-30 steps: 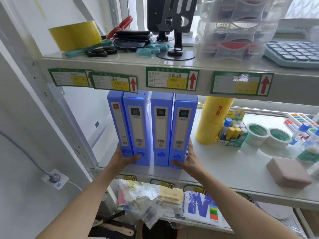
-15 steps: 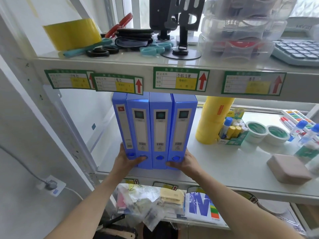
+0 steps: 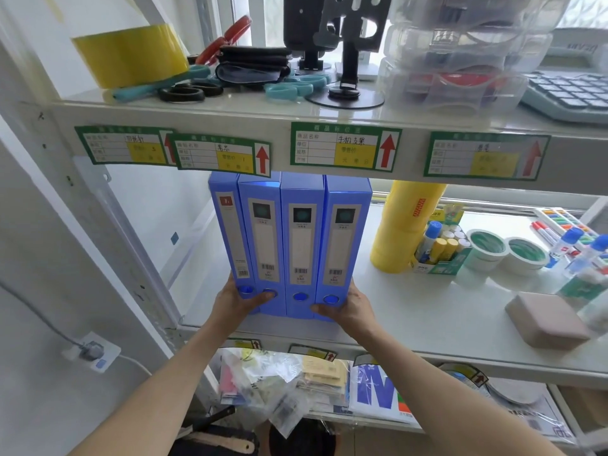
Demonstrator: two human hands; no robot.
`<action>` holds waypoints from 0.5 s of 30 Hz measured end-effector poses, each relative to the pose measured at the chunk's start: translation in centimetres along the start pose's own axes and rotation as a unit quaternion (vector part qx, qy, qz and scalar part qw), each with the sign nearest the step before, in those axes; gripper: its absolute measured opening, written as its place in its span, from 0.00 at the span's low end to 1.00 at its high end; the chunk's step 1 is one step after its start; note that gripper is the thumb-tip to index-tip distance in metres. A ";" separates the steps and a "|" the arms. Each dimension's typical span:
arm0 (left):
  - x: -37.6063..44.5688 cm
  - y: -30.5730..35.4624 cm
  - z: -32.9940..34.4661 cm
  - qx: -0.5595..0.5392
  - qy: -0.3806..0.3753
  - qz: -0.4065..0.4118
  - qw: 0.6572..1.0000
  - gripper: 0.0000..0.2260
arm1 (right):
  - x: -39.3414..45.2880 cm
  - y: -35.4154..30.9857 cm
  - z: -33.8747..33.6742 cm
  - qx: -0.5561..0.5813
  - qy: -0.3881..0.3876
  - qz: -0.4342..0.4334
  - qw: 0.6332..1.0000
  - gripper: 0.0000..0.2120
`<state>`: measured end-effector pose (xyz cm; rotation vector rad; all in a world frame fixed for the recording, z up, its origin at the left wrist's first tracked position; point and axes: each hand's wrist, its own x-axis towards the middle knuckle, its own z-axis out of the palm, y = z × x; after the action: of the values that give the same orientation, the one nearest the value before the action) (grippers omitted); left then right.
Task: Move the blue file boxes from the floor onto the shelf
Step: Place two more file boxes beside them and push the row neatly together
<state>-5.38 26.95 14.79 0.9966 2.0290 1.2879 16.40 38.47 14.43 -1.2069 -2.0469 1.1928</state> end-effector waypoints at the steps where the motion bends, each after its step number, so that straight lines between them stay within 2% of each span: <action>1: 0.0 0.0 0.0 -0.003 -0.003 -0.001 1.000 0.30 | 0.0 -0.1 0.0 0.003 -0.001 0.000 1.000 0.36; 8: -0.1 0.1 -0.4 -0.019 -0.027 0.008 0.999 0.31 | 0.0 -0.1 -0.2 0.026 -0.010 -0.005 1.000 0.38; 15: 0.0 0.2 -0.8 -0.015 -0.047 0.002 0.999 0.34 | 0.1 0.3 -0.7 -0.005 -0.039 0.015 0.999 0.44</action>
<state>-5.95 26.63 15.24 1.0282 1.9319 1.2467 16.95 38.94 14.55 -1.2178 -2.0997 1.2638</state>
